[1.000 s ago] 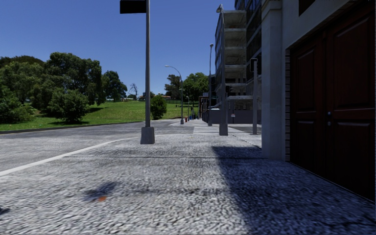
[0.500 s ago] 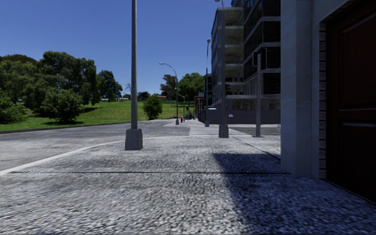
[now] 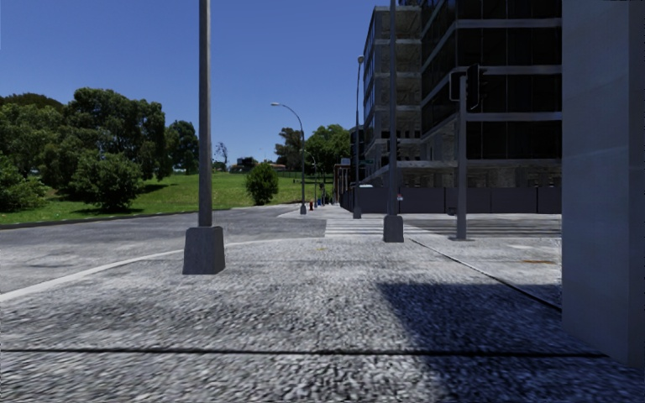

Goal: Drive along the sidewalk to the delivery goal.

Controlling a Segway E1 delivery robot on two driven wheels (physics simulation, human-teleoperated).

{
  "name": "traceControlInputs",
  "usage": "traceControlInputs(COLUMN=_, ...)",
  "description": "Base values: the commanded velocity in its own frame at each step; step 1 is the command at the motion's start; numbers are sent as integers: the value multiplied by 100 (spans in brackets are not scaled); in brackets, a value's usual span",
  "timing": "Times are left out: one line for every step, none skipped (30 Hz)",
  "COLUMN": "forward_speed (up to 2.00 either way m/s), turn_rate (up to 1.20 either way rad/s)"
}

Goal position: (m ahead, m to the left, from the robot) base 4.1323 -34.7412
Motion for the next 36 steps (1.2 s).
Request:
traceControlInputs(forward_speed=200, turn_rate=0)
traceControlInputs(forward_speed=200, turn_rate=0)
traceControlInputs(forward_speed=200, turn_rate=0)
traceControlInputs(forward_speed=200, turn_rate=0)
traceControlInputs(forward_speed=200, turn_rate=0)
traceControlInputs(forward_speed=200, turn_rate=0)
traceControlInputs(forward_speed=200, turn_rate=0)
traceControlInputs(forward_speed=200, turn_rate=0)
traceControlInputs(forward_speed=200, turn_rate=0)
traceControlInputs(forward_speed=200, turn_rate=0)
traceControlInputs(forward_speed=200, turn_rate=0)
traceControlInputs(forward_speed=200, turn_rate=0)
traceControlInputs(forward_speed=200, turn_rate=0)
traceControlInputs(forward_speed=200, turn_rate=0)
traceControlInputs(forward_speed=200, turn_rate=0)
traceControlInputs(forward_speed=200, turn_rate=-5)
traceControlInputs(forward_speed=200, turn_rate=-19)
traceControlInputs(forward_speed=200, turn_rate=-40)
traceControlInputs(forward_speed=200, turn_rate=-58)
traceControlInputs(forward_speed=200, turn_rate=-76)
traceControlInputs(forward_speed=200, turn_rate=-94)
traceControlInputs(forward_speed=200, turn_rate=-100)
traceControlInputs(forward_speed=200, turn_rate=-100)
traceControlInputs(forward_speed=200, turn_rate=-120)
traceControlInputs(forward_speed=200, turn_rate=-120)
traceControlInputs(forward_speed=200, turn_rate=-120)
traceControlInputs(forward_speed=200, turn_rate=-120)
traceControlInputs(forward_speed=200, turn_rate=-120)
traceControlInputs(forward_speed=200, turn_rate=-120)
traceControlInputs(forward_speed=200, turn_rate=-120)
traceControlInputs(forward_speed=200, turn_rate=-120)
traceControlInputs(forward_speed=200, turn_rate=-120)
traceControlInputs(forward_speed=200, turn_rate=-120)
traceControlInputs(forward_speed=200, turn_rate=-120)
traceControlInputs(forward_speed=200, turn_rate=-120)
traceControlInputs(forward_speed=200, turn_rate=-120)
